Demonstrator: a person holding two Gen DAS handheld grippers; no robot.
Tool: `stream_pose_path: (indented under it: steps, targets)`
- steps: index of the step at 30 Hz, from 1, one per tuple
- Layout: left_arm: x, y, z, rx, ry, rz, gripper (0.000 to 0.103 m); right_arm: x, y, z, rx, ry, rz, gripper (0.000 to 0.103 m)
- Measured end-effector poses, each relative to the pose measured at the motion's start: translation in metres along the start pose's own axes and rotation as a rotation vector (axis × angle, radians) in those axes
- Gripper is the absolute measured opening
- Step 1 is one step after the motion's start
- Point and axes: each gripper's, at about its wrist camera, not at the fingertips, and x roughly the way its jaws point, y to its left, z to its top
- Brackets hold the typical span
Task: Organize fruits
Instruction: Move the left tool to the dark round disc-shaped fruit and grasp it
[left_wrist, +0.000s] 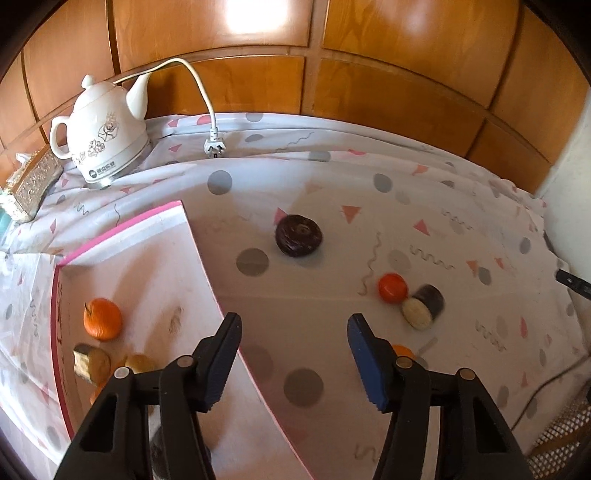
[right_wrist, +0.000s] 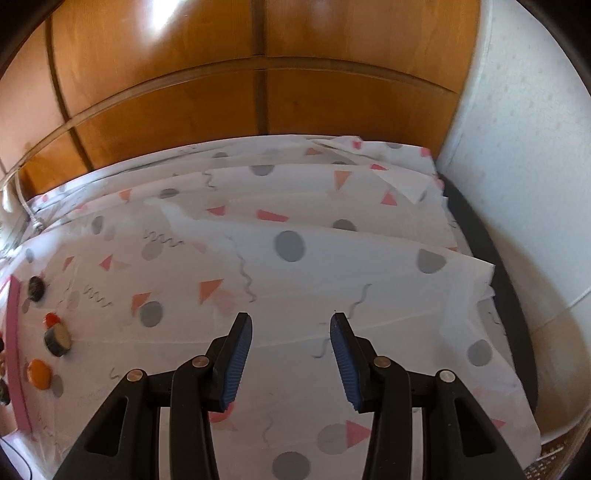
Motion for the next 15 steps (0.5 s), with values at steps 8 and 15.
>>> stream_pose_path:
  steps: [8, 15]
  targets:
    - [0.030, -0.006, 0.028, 0.041, 0.013, 0.057, 0.060, 0.014, -0.048, -0.002, 0.235, 0.083, -0.052, 0.045]
    - [0.064, -0.010, 0.049, 0.066, 0.047, 0.090, 0.064, 0.016, -0.075, -0.006, 0.368, 0.092, -0.058, 0.046]
